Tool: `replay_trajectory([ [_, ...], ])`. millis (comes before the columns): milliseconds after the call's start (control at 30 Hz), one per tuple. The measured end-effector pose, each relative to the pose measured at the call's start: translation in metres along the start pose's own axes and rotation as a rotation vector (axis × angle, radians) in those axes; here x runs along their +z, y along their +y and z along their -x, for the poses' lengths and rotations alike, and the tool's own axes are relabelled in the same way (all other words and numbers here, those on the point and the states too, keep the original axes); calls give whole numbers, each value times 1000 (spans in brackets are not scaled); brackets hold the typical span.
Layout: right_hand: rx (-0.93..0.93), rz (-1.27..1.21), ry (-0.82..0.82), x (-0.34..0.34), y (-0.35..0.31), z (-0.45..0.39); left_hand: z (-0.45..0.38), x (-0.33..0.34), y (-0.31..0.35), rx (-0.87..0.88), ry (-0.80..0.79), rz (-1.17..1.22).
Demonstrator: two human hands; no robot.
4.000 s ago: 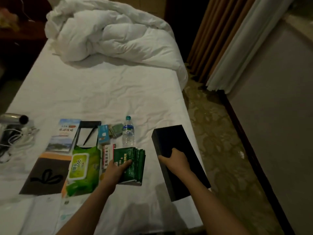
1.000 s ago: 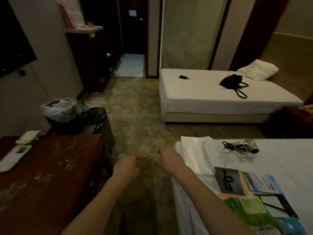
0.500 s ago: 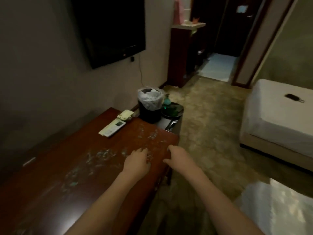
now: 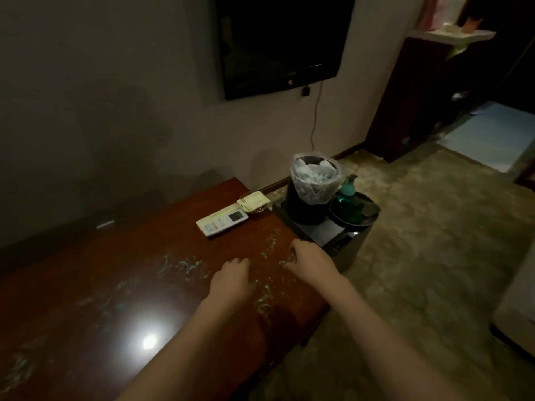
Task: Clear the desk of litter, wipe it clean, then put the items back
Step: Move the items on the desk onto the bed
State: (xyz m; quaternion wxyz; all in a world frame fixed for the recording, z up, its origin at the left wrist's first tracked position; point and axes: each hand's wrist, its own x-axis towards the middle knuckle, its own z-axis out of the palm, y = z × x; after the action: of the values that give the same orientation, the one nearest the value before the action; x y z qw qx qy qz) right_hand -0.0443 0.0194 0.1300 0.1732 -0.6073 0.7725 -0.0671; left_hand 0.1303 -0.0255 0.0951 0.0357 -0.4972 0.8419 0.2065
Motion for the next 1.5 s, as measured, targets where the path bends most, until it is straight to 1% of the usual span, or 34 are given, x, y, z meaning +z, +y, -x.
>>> replay_trajectory([
  [167,-66,-55,-87,14,-10,-58,-34,0,-28,-128,23,53],
  [267,-60,-41,-140,22,-17,-84,-61,-4,-46,-157,16,77],
  [367,-95,5,-182,26,-18,-110,-95,-7,-60,-186,46,108],
  [567,-62,0,-194,23,-5,-155,-149,-7,-74,-207,-12,133],
  [767,-117,24,-244,27,8,-218,-203,-11,-87,-273,39,152],
  [900,-181,23,-263,28,5,-272,-233,-13,-105,-341,58,138],
  [1000,-235,16,-266,33,-1,-304,-256,-13,-117,-394,0,157],
  [1100,-329,8,-293,44,-12,-326,-274,-6,-123,-419,-46,136],
  [1167,-390,-14,-316,53,-20,-338,-281,1,-126,-430,-1,121],
  [1233,-435,-31,-306,59,-27,-349,-286,6,-129,-417,42,113],
  [1300,-481,-32,-292,64,-37,-362,-285,11,-130,-373,-1,93],
  [1367,-531,-4,-295,70,-50,-377,-281,17,-128,-360,-90,23],
  [1433,-580,64,-336,77,-64,-390,-276,22,-126,-395,-137,-37],
  [1500,-619,169,-399,86,-75,-400,-269,27,-127,-443,-146,-6],
])
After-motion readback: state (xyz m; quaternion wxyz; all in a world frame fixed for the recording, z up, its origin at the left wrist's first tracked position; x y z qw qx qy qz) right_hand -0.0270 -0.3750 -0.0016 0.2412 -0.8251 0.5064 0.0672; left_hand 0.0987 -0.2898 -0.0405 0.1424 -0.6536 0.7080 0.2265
